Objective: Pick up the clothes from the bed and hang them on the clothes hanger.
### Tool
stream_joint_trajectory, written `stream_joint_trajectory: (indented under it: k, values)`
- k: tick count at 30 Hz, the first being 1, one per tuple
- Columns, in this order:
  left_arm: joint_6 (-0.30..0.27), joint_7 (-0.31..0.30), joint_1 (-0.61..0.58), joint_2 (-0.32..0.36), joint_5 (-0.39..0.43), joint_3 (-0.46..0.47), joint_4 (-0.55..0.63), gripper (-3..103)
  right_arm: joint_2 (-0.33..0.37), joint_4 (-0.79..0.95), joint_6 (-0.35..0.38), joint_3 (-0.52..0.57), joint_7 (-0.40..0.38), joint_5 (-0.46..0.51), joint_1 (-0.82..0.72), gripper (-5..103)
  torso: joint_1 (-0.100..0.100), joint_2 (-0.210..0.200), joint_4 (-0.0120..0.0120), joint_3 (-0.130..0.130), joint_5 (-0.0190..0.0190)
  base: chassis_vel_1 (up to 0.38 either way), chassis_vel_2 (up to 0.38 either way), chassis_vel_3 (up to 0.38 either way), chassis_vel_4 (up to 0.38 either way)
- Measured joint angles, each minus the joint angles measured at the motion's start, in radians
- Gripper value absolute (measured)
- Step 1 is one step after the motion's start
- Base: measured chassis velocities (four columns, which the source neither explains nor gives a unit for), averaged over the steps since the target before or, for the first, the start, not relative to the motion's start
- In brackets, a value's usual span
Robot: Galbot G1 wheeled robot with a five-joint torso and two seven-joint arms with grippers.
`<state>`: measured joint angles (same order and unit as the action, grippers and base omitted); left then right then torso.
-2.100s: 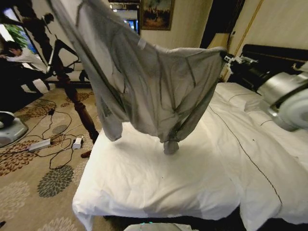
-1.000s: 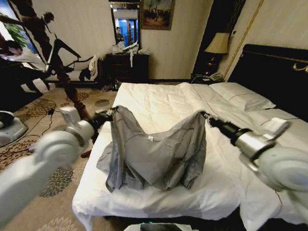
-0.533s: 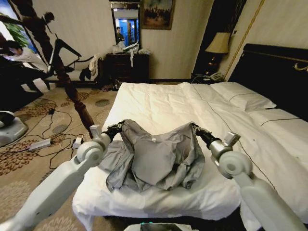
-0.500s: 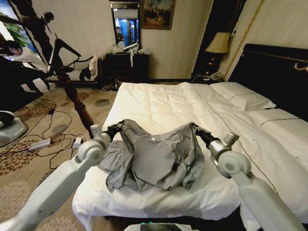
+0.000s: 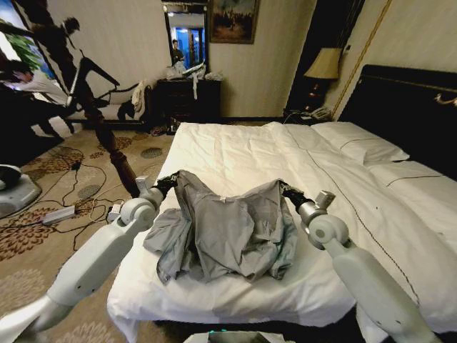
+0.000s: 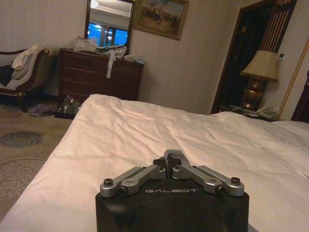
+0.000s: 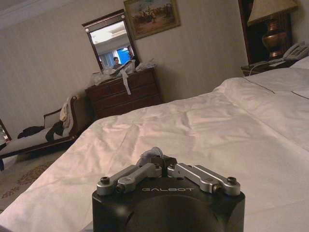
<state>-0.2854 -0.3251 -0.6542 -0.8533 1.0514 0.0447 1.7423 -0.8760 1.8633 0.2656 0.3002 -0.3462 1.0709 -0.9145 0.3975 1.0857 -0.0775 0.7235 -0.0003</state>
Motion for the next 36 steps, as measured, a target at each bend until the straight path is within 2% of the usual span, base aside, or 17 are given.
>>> stream_joint_trajectory:
  k: [5,12,21,25,27,30,31,32,34,35,36]
  values:
    - [0.013,-0.001,0.035,-0.018,-0.002,0.007,-0.021,0,0.003,-0.011,-0.018,0.015,0.006,-0.023,0.021,0,0.0,0.0,-0.0006,0.0,0.0003,0.0,0.0,0.0,0.0]
    - [0.023,-0.001,0.039,0.008,0.029,0.061,0.049,0,0.035,0.056,-0.04,0.071,0.014,-0.024,0.012,0,0.0,0.0,-0.0003,0.0,0.0003,0.0,0.0,0.0,0.0]
    - [0.001,-0.005,0.018,0.026,0.033,0.079,0.048,0,0.053,0.081,-0.05,0.06,0.028,-0.041,-0.013,0,0.0,0.0,-0.0002,0.0,0.0004,0.0,0.0,0.0,0.0]
    - [-0.018,-0.007,0.003,0.04,0.043,0.086,0.052,22,0.056,0.08,-0.05,0.043,0.031,-0.047,-0.021,0,0.0,0.0,-0.0004,0.0,0.0003,0.0,0.0,0.0,0.0]
    - [-0.023,-0.008,0.0,0.044,0.046,0.089,0.054,22,0.056,0.079,-0.05,0.04,0.031,-0.047,-0.021,0,0.0,0.0,-0.0003,0.0,0.0003,0.0,0.0,0.0,0.0]
    - [-0.05,-0.005,-0.016,0.061,0.107,0.108,0.084,38,0.055,0.076,-0.049,0.033,0.029,-0.045,-0.018,0,0.0,0.0,-0.0002,0.0,0.0002,0.0,0.0,0.0,0.0]
    - [-0.05,-0.005,-0.016,0.061,0.107,0.108,0.084,38,0.055,0.076,-0.049,0.033,0.029,-0.045,-0.018,0,0.0,0.0,-0.0002,0.0,0.0002,0.0,0.0,0.0,0.0]
    - [-0.058,-0.005,-0.02,0.066,0.134,0.114,0.096,43,0.053,0.076,-0.049,0.033,0.027,-0.044,-0.019,0,0.0,0.0,-0.0003,0.0,0.0003,0.0,0.0,0.0,0.0]
    - [-0.061,-0.006,-0.024,0.071,0.149,0.12,0.104,54,0.053,0.077,-0.049,0.033,0.026,-0.043,-0.021,0,0.0,0.0,-0.0004,0.0,0.0003,0.0,0.0,0.0,0.0]
    - [-0.061,-0.006,-0.024,0.071,0.149,0.12,0.104,54,0.053,0.077,-0.049,0.033,0.026,-0.043,-0.021,0,0.0,0.0,-0.0004,0.0,0.0003,0.0,0.0,0.0,0.0]
    - [-0.061,-0.009,-0.026,0.073,0.15,0.122,0.106,59,0.052,0.079,-0.048,0.033,0.025,-0.043,-0.022,0,0.0,0.0,-0.0004,0.0,0.0003,0.0,0.0,0.0,0.0]
